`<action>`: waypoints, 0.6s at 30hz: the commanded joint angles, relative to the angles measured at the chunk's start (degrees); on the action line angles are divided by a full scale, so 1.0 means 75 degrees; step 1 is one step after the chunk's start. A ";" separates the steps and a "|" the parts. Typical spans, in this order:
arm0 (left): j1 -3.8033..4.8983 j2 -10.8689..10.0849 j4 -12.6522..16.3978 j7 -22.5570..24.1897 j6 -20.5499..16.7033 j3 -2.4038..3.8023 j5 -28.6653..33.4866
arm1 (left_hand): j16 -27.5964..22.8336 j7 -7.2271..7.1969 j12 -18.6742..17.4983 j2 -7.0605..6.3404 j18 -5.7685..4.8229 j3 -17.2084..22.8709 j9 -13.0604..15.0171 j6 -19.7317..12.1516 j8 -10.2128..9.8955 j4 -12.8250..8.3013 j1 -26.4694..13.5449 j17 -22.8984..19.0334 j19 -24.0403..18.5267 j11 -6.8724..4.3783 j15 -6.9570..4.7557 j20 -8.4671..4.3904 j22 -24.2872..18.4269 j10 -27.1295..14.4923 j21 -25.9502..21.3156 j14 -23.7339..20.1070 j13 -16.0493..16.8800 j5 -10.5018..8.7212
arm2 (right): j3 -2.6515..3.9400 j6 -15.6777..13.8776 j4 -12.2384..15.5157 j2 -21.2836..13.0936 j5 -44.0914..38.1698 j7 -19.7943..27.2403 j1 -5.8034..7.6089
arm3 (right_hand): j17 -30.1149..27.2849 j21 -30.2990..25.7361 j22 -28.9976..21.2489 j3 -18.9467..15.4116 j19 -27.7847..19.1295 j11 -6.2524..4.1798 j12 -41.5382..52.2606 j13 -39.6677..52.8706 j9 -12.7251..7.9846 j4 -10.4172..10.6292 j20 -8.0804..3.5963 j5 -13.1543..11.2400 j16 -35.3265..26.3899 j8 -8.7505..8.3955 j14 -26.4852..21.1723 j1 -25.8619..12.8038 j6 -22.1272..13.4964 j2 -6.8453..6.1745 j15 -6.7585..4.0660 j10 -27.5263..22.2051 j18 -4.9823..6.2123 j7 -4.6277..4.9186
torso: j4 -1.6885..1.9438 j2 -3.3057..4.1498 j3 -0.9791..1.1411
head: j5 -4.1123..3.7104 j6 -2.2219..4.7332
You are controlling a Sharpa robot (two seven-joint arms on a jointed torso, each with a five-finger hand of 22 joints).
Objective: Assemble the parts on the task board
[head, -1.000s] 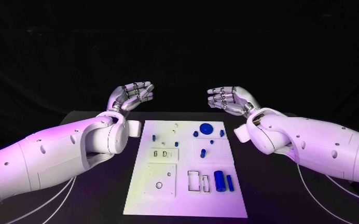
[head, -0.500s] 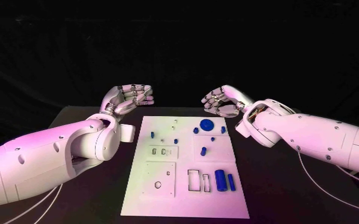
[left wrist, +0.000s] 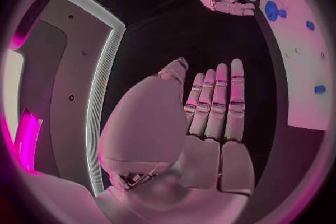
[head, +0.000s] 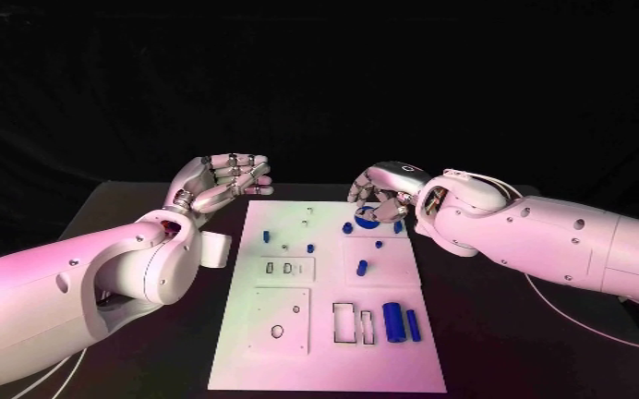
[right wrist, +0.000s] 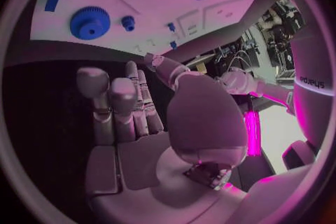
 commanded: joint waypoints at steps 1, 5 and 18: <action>0.0037 -0.0032 0.0133 -0.0070 0.0232 0.0015 -0.0084 | -0.0032 0.0011 -0.0057 -0.0077 0.0102 0.0066 -0.0013 0.0009 -0.0037 0.0000 0.0016 0.0017 0.0072 0.0004 -0.0008 0.0010 0.0018 0.0073 0.0041 -0.0020 -0.0006 -0.0034 | 0.0001 0.0638 0.0032 0.0045 -0.1253 -0.0616 0.0013 | 0.0712 0.0583 0.0771 -0.0002 0.0216 0.0061 -0.0037 -0.0047 0.0056 0.0079 0.0052 -0.0064 0.0664 -0.0057 0.0422 -0.0002 -0.0086 -0.0132 0.0052 -0.0272 -0.0134 0.0039 | 0.0030 0.0152 -0.0024 | -0.0035 0.0003; 0.0058 -0.0050 0.0196 -0.0111 0.0271 0.0019 -0.0082 | -0.0040 0.0016 -0.0087 -0.0091 0.0099 0.0070 -0.0017 -0.0003 -0.0049 0.0000 0.0003 0.0035 0.0109 0.0009 -0.0010 -0.0002 0.0035 0.0065 0.0082 -0.0019 -0.0008 -0.0036 | -0.0002 0.0699 0.0007 0.0126 -0.1442 -0.0693 0.0007 | 0.1103 0.0917 0.1193 -0.0008 0.0236 0.0081 -0.0013 -0.0042 0.0151 0.0157 0.0128 -0.0089 0.1087 -0.0086 0.0362 0.0031 -0.0157 -0.0178 0.0075 -0.0376 -0.0173 0.0059 | 0.0044 0.0243 -0.0023 | -0.0046 0.0025; 0.0083 -0.0046 0.0192 -0.0149 0.0294 0.0022 -0.0080 | -0.0061 0.0039 -0.0143 -0.0112 0.0090 0.0063 -0.0025 -0.0031 -0.0075 0.0010 -0.0047 0.0063 0.0143 0.0027 -0.0003 -0.0011 0.0058 0.0035 0.0134 -0.0031 -0.0011 -0.0040 | -0.0018 0.0798 -0.0190 0.0364 -0.1672 -0.0792 -0.0029 | 0.1439 0.1198 0.1581 -0.0013 0.0286 0.0104 -0.0022 -0.0045 0.0236 0.0221 0.0166 -0.0096 0.1411 -0.0118 0.0361 0.0090 -0.0228 -0.0166 0.0108 -0.0522 -0.0213 0.0036 | 0.0137 0.0368 -0.0061 | -0.0108 0.0067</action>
